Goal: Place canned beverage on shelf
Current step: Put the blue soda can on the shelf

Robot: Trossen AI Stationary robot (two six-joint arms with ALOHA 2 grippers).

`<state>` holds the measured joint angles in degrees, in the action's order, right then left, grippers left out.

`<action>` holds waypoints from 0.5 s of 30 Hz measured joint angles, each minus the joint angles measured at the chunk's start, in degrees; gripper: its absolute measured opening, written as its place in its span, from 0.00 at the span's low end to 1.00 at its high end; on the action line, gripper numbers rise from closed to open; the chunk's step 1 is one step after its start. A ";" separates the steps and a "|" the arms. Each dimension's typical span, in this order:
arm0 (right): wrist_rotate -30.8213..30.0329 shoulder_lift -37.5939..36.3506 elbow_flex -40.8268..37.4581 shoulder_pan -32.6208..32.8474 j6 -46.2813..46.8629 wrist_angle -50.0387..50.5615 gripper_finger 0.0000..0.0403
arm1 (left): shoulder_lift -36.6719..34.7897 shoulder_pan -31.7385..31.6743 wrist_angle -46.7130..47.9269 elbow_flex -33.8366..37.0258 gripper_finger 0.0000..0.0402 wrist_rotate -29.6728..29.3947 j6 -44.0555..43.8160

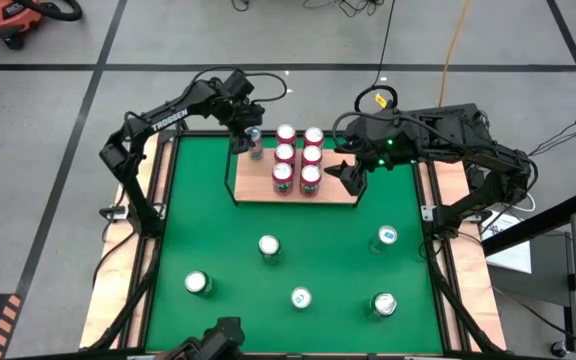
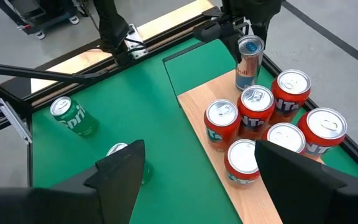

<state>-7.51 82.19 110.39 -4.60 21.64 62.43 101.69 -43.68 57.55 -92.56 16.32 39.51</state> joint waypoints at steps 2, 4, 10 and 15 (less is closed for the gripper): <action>0.00 0.00 0.00 0.00 0.01 0.00 0.73 | 0.00 -0.05 -0.32 0.38 0.56 -0.26 0.11; 0.00 0.00 0.00 0.00 0.00 0.00 0.73 | 0.00 -0.17 -0.27 0.59 0.56 -0.50 0.19; 0.00 0.00 0.00 -0.04 -0.01 0.00 0.73 | 0.00 -0.23 -0.74 0.67 0.58 -0.51 0.26; 0.00 0.00 0.00 -0.04 -0.01 0.00 0.73 | 0.00 -0.24 -1.69 0.69 0.61 -0.52 0.26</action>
<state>-7.51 82.19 110.39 -4.64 21.63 62.43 101.69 -43.92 55.86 -91.88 15.79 39.77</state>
